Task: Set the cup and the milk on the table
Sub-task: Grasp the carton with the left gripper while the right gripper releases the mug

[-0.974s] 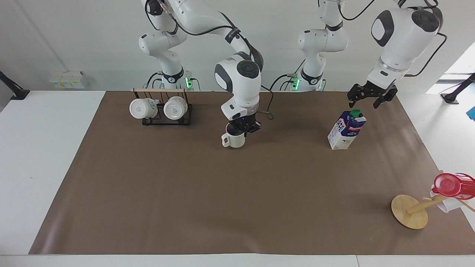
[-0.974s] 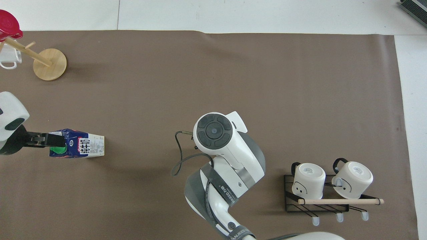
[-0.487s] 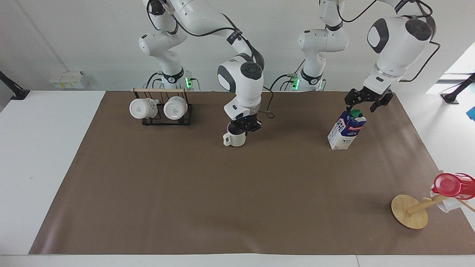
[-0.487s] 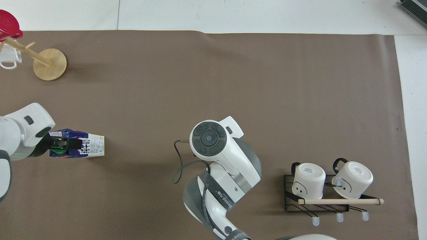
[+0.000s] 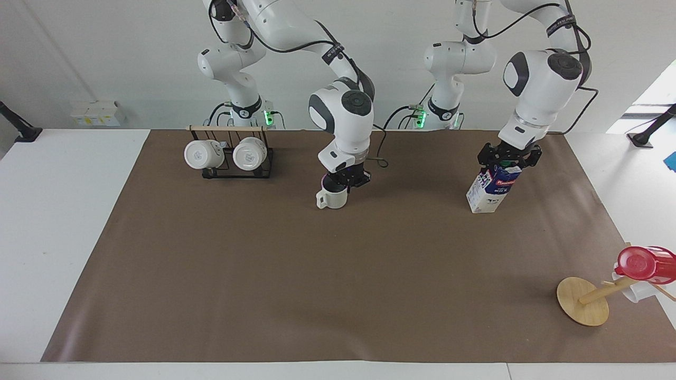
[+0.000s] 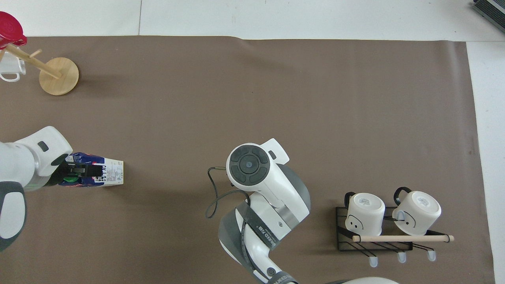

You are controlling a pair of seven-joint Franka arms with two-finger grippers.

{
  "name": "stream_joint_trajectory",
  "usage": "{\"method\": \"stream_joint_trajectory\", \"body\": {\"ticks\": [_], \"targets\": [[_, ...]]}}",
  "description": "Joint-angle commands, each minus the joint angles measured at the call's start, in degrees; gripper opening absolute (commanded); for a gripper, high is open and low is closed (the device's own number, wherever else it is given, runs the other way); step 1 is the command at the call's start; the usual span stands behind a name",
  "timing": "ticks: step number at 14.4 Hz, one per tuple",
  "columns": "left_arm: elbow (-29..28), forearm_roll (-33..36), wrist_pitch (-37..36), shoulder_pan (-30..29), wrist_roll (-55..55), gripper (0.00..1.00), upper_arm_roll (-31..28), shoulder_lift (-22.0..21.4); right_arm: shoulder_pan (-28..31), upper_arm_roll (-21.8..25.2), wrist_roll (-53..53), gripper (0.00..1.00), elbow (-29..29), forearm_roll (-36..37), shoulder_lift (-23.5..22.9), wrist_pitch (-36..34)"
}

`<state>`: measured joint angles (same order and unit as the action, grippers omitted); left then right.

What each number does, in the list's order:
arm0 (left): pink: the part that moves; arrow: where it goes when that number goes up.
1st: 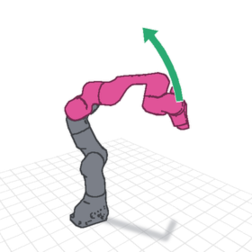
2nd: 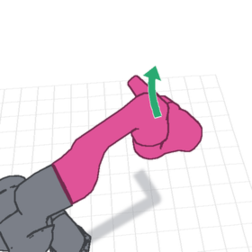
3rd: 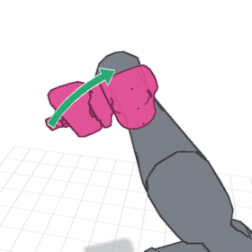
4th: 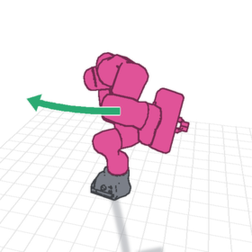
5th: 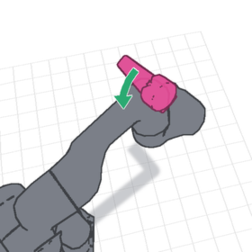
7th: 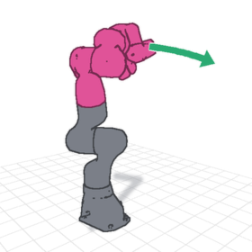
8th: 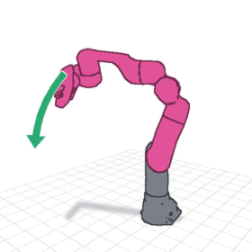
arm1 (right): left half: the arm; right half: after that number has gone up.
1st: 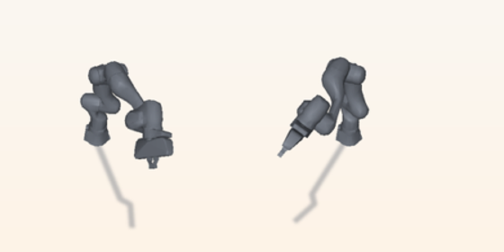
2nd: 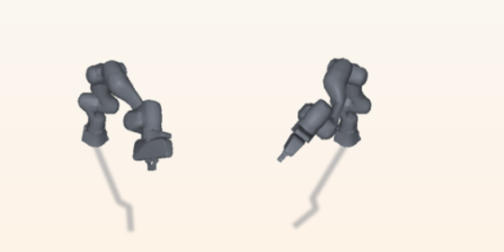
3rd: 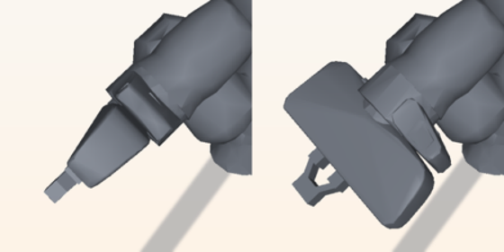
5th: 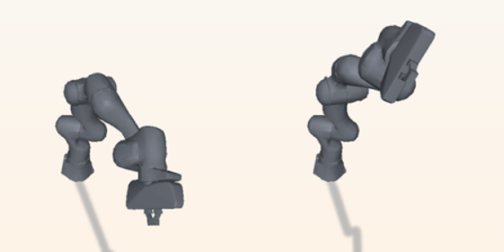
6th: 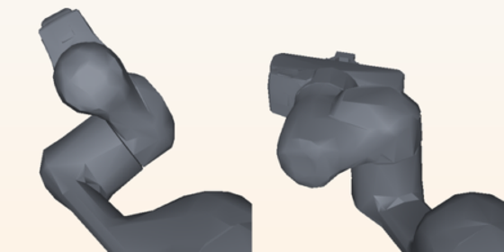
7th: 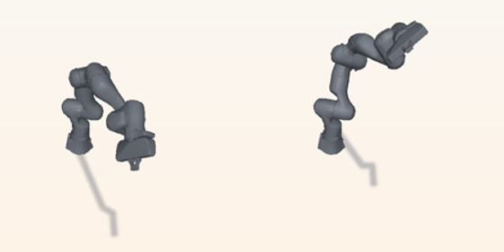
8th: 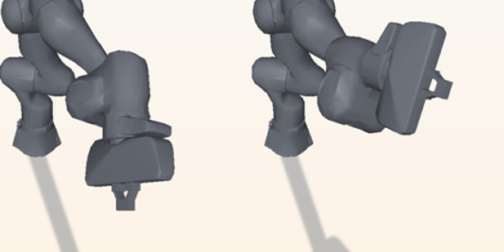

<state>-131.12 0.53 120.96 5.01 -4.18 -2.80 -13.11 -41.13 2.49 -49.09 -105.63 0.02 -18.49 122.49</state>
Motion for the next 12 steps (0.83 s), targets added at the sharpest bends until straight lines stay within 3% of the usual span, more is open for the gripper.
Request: {"method": "stream_joint_trajectory", "body": {"ticks": [1, 5, 12], "targets": [[-1.8, -0.6, 1.2, 0.0, -0.8, 1.0, -0.5, -1.7, 0.0, -0.1, 0.4, 1.0, -1.9, 0.9, 1.7, 1.3], [-1.4, -0.5, 1.0, -0.3, -0.8, 0.71, -0.5, -1.6, 0.3, 0.0, 0.3, 1.0, -0.5, 1.2, 3.8, 0.5], [1.1, -0.6, -1.0, 0.1, 0.3, 0.51, -0.5, -0.5, 6.5, 0.3, 3.5, 1.0, 0.6, 1.3, 13.5, -7.9]]}}
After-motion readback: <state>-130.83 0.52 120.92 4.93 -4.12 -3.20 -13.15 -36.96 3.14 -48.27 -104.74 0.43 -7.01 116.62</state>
